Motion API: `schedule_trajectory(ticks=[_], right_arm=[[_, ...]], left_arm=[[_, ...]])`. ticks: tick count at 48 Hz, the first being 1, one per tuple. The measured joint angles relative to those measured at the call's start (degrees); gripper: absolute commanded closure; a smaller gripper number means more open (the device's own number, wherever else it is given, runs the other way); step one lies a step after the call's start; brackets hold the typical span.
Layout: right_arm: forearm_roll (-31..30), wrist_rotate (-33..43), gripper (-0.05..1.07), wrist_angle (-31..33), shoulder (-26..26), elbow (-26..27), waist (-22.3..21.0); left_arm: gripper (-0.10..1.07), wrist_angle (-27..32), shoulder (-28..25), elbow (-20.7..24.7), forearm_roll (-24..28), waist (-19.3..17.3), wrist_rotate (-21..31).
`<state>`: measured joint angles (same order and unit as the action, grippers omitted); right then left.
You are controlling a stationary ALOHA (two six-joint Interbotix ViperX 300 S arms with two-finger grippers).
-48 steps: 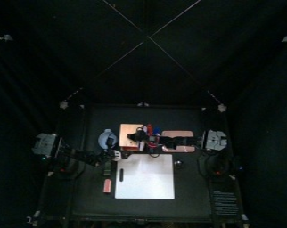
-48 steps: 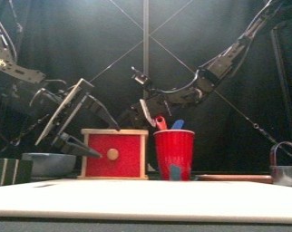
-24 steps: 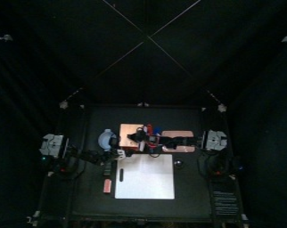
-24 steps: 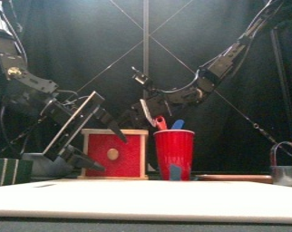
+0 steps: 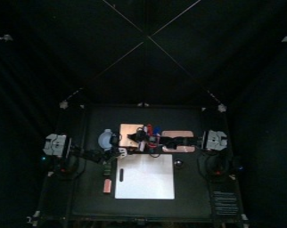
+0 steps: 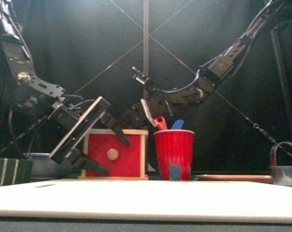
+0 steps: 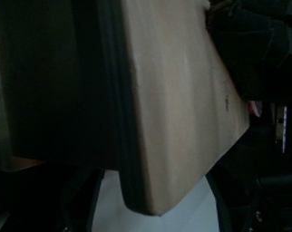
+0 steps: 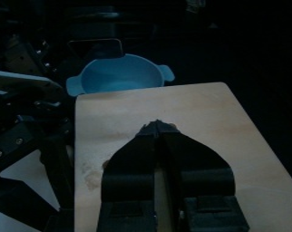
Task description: Grasp drawer handle
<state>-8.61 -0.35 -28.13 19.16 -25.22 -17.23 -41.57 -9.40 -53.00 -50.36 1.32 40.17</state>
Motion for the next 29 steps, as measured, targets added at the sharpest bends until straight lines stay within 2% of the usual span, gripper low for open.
schedule_trajectory(ticks=[7,12,29], right_arm=[[0.0,0.2,0.98,0.1,0.0,-0.1,0.1],[0.1,0.2,0.98,0.0,-0.1,-0.2,0.2],[0.0,0.3,0.98,0.0,-0.1,-0.2,0.4]], left_arm=[[-0.02,-0.4,-0.3,-0.1,0.1,0.0,0.0],[0.03,-0.4,-0.5,0.0,0.0,-0.1,-0.1],[0.37,-0.5,-0.5,-0.1,0.0,-0.1,0.0]])
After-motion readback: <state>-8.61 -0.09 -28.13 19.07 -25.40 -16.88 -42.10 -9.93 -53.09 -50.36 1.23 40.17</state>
